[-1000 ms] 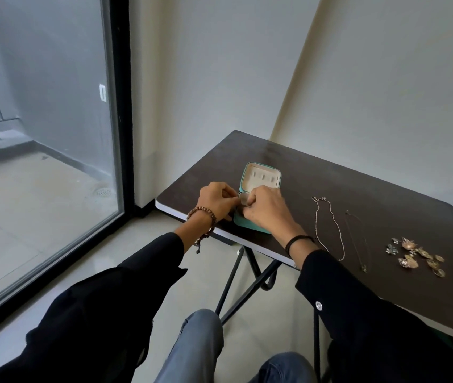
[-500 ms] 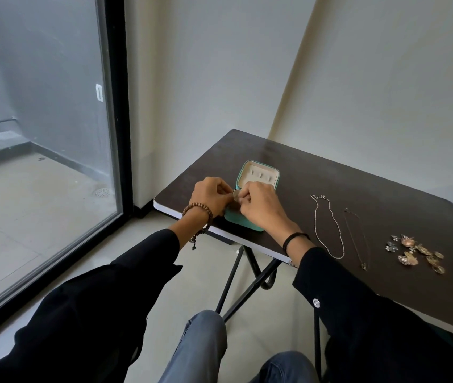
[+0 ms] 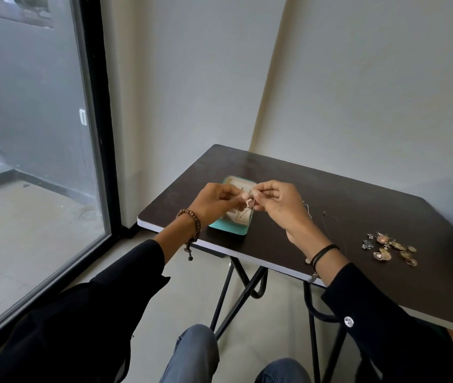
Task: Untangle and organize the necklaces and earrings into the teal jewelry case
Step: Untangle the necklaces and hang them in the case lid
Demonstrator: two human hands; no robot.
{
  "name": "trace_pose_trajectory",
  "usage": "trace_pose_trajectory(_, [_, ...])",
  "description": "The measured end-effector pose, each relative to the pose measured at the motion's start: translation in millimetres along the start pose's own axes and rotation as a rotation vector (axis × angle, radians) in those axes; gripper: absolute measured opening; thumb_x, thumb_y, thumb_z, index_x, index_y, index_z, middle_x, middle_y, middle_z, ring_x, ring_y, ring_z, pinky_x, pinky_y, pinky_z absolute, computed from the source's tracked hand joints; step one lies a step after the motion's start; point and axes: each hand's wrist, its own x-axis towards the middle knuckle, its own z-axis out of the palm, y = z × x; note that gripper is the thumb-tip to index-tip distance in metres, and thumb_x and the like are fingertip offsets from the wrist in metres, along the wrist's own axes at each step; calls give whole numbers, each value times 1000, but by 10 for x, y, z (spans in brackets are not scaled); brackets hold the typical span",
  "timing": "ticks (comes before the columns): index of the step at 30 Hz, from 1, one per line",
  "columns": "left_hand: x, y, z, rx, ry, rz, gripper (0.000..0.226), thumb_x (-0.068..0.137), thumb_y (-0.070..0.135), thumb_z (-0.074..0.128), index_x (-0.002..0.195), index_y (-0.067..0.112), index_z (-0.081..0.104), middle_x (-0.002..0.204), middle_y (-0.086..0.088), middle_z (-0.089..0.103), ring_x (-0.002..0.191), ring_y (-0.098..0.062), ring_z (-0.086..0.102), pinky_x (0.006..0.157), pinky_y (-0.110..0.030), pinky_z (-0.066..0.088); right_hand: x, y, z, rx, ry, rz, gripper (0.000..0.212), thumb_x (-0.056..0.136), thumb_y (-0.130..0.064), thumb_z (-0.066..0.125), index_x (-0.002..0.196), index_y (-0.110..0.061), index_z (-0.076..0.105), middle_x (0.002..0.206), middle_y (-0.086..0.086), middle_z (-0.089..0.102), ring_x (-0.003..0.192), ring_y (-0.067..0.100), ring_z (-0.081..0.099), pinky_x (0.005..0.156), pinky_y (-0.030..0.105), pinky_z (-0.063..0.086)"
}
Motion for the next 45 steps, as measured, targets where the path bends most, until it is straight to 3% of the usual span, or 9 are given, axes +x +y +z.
trace_pose_trajectory(5, [9,188,23,27,-46,-29,23,90,24,71,97,2,72,81,-1,74,65,4,67,52,-10,46,-95,-58,-254,39,42,-44,9,96,-6,66,94,-13,71,85,7,76,74,14,72,67,21,55])
trace_pose_trajectory(10, [59,388,63,-12,-4,-74,27,92,33,67,87,6,71,72,-1,68,58,2,64,65,-16,51,-175,-108,-461,88,47,-42,7,96,-7,68,101,-9,73,90,8,77,69,8,69,62,17,51])
trace_pose_trajectory(17, [87,540,230,-223,27,-83,31,94,34,63,89,4,68,89,-10,72,79,-9,70,83,-29,56,-289,-97,-684,157,61,-36,7,91,-11,75,98,-9,76,91,13,77,71,12,67,63,20,51])
trace_pose_trajectory(22, [87,596,376,-284,-7,-65,35,96,38,59,85,4,63,82,-10,71,77,-17,72,73,-27,59,-367,-37,-821,231,75,-17,12,91,-19,76,98,-9,76,81,7,75,70,9,65,65,19,51])
trace_pose_trajectory(26, [75,639,478,-298,-47,-65,33,96,37,58,82,7,60,72,-7,66,70,-16,71,67,-27,59,-382,23,-895,505,67,67,14,93,-13,72,104,-4,74,85,8,74,87,18,71,81,27,55])
trace_pose_trajectory(31, [97,666,609,-344,-61,-108,35,96,41,58,86,7,60,69,-4,62,81,-24,72,79,-36,61,-416,46,-943,751,28,140,19,96,-8,66,112,2,70,79,3,70,82,16,70,74,24,57])
trace_pose_trajectory(38, [88,715,719,-386,-17,-116,41,98,43,50,86,4,56,65,-2,63,70,-23,71,77,-39,63,-427,79,-932,687,14,142,18,92,-10,69,105,2,73,85,8,66,68,12,58,48,16,40])
trace_pose_trajectory(41, [91,729,742,-332,2,-90,43,98,46,50,87,4,56,63,-1,63,66,-21,70,71,-37,63,-459,67,-931,608,-27,128,18,88,-8,74,103,1,74,90,11,68,67,11,56,47,16,37])
trace_pose_trajectory(45, [101,735,768,-323,-1,-68,44,98,47,50,86,5,56,65,-1,60,63,-18,68,67,-33,62,-493,44,-930,410,-45,61,32,77,-22,84,102,-4,77,84,7,70,69,8,57,50,15,36])
